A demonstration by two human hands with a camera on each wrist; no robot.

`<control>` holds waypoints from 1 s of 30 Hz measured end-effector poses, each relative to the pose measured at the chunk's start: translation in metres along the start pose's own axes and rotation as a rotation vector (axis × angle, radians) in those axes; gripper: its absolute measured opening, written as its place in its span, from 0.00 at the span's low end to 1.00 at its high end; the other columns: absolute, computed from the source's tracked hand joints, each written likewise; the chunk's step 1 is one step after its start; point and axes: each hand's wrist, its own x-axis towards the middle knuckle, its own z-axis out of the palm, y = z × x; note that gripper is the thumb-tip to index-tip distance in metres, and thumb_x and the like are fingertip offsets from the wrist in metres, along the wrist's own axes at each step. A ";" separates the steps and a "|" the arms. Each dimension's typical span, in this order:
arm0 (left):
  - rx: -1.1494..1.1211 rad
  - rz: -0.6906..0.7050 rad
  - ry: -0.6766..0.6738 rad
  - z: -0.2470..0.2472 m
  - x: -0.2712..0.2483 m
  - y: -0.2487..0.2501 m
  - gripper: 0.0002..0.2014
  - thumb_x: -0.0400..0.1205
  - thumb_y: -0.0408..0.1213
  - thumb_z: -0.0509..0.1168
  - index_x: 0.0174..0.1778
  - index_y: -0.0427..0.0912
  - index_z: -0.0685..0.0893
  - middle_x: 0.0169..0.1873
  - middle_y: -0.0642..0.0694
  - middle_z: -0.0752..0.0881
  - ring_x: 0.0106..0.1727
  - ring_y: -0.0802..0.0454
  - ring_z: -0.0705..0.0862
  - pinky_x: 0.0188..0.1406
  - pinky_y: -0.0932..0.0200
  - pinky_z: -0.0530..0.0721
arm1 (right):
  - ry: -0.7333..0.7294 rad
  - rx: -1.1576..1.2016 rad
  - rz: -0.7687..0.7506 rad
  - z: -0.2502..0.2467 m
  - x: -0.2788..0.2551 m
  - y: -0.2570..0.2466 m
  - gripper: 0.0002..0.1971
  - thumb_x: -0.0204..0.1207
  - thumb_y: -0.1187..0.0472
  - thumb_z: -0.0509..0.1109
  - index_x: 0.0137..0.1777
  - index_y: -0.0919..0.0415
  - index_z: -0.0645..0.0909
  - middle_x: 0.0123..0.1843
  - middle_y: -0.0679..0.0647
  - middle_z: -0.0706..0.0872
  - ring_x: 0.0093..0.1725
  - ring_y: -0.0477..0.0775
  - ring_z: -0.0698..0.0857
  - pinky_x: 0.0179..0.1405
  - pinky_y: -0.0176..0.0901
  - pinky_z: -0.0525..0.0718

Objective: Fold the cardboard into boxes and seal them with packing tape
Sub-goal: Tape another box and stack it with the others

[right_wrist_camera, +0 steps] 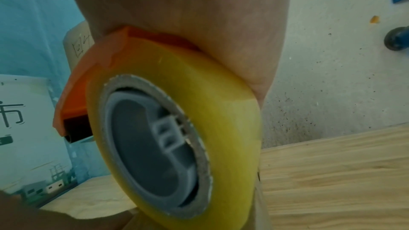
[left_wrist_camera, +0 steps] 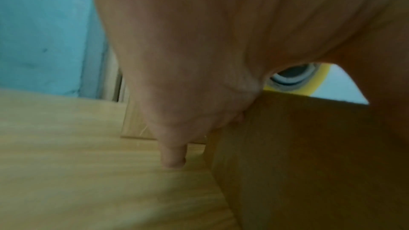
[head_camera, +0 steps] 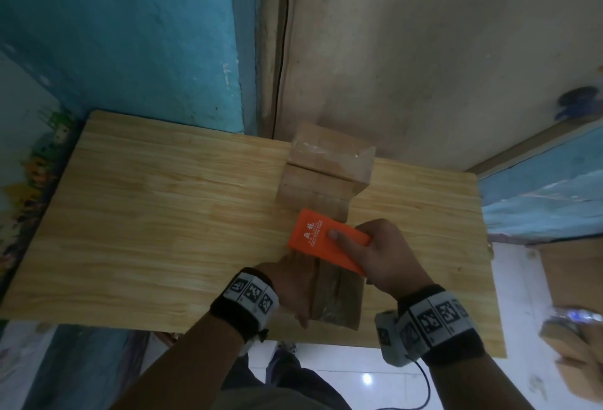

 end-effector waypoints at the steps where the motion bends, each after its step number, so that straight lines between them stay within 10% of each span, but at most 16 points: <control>1: -0.139 0.009 -0.020 0.003 0.001 -0.005 0.63 0.56 0.56 0.89 0.82 0.69 0.54 0.80 0.52 0.71 0.78 0.45 0.75 0.73 0.36 0.81 | 0.003 0.003 0.000 0.000 0.000 0.001 0.41 0.77 0.25 0.71 0.33 0.71 0.86 0.28 0.67 0.87 0.25 0.66 0.86 0.24 0.61 0.83; 8: -0.867 0.142 0.355 0.013 0.005 0.020 0.47 0.61 0.62 0.86 0.77 0.60 0.76 0.66 0.58 0.87 0.68 0.55 0.86 0.74 0.40 0.82 | -0.021 0.020 -0.013 -0.002 -0.001 0.001 0.35 0.80 0.32 0.73 0.32 0.66 0.86 0.28 0.64 0.88 0.23 0.59 0.86 0.23 0.53 0.82; 18: -0.974 0.180 0.511 0.011 0.006 0.025 0.32 0.68 0.37 0.87 0.65 0.57 0.82 0.56 0.63 0.92 0.60 0.65 0.88 0.60 0.59 0.88 | -0.102 0.015 0.111 -0.035 -0.004 0.007 0.32 0.78 0.31 0.75 0.38 0.64 0.91 0.31 0.60 0.92 0.27 0.61 0.91 0.28 0.57 0.90; 30: -0.895 0.160 0.626 0.021 0.010 0.031 0.29 0.68 0.47 0.84 0.63 0.64 0.80 0.67 0.57 0.86 0.63 0.63 0.87 0.65 0.59 0.85 | -0.134 0.097 0.296 -0.054 -0.047 0.088 0.30 0.75 0.30 0.77 0.42 0.62 0.93 0.34 0.55 0.95 0.29 0.55 0.92 0.37 0.51 0.91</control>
